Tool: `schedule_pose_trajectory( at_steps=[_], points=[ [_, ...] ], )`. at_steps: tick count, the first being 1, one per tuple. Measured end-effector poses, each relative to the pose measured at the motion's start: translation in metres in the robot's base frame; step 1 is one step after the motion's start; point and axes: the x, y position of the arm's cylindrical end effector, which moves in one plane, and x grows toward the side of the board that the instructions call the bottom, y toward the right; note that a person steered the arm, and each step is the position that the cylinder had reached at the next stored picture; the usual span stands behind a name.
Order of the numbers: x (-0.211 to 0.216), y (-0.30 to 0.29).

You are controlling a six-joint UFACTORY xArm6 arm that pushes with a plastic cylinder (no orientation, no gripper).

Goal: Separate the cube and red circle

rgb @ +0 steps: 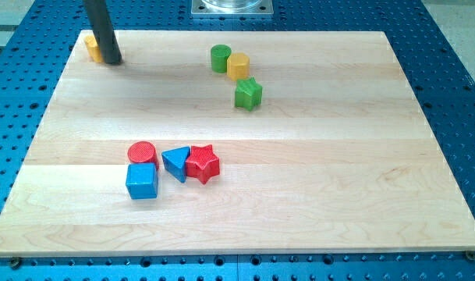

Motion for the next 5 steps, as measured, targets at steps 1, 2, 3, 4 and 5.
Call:
schedule_pose_trajectory(
  at_steps=[1, 2, 3, 4, 5],
  points=[
    [0.109, 0.011],
    [0.203, 0.013],
    [0.255, 0.014],
    [0.253, 0.074],
    [0.240, 0.117]
  ],
)
